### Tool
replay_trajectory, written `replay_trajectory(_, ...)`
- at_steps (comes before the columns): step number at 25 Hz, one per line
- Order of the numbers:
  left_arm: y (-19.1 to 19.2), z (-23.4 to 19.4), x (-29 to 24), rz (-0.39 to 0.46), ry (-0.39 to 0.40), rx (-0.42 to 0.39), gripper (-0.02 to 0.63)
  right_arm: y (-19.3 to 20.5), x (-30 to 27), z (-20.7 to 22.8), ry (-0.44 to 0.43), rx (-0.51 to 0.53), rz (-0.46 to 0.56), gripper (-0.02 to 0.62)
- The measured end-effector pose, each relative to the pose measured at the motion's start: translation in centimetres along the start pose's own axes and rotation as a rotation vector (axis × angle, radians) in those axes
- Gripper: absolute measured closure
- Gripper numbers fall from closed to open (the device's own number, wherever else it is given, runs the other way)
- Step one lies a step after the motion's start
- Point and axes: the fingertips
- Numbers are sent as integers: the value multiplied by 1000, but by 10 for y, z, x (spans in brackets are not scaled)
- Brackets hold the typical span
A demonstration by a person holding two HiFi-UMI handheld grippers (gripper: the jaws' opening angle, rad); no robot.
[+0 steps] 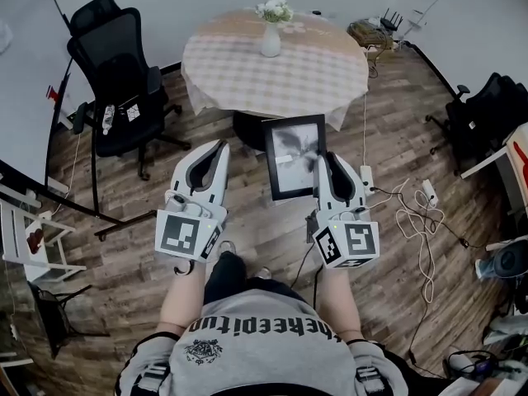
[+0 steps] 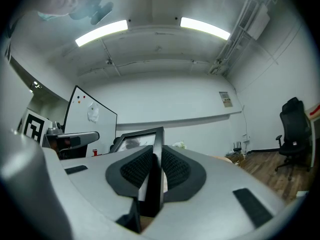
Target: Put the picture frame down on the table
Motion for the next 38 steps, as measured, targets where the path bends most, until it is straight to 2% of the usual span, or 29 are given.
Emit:
replay_trajectory(8,8,-12,-17,-8,-8,11,591,3,-17,12,12,-16,3,532)
replay_trajectory(20,26,-38,-65,1,44,30,591,8,-61,28,62,-17,6,533)
replay_trajectory(38,53,-129,-145,30,109,41,591,15,-177,27,125,-4,29,534)
Point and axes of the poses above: the fingertips, and each gripper's own axes: x backward along the fingers, z to its right, y out of its underside, and after that the axes turned 2 degrees about -x, right-handed
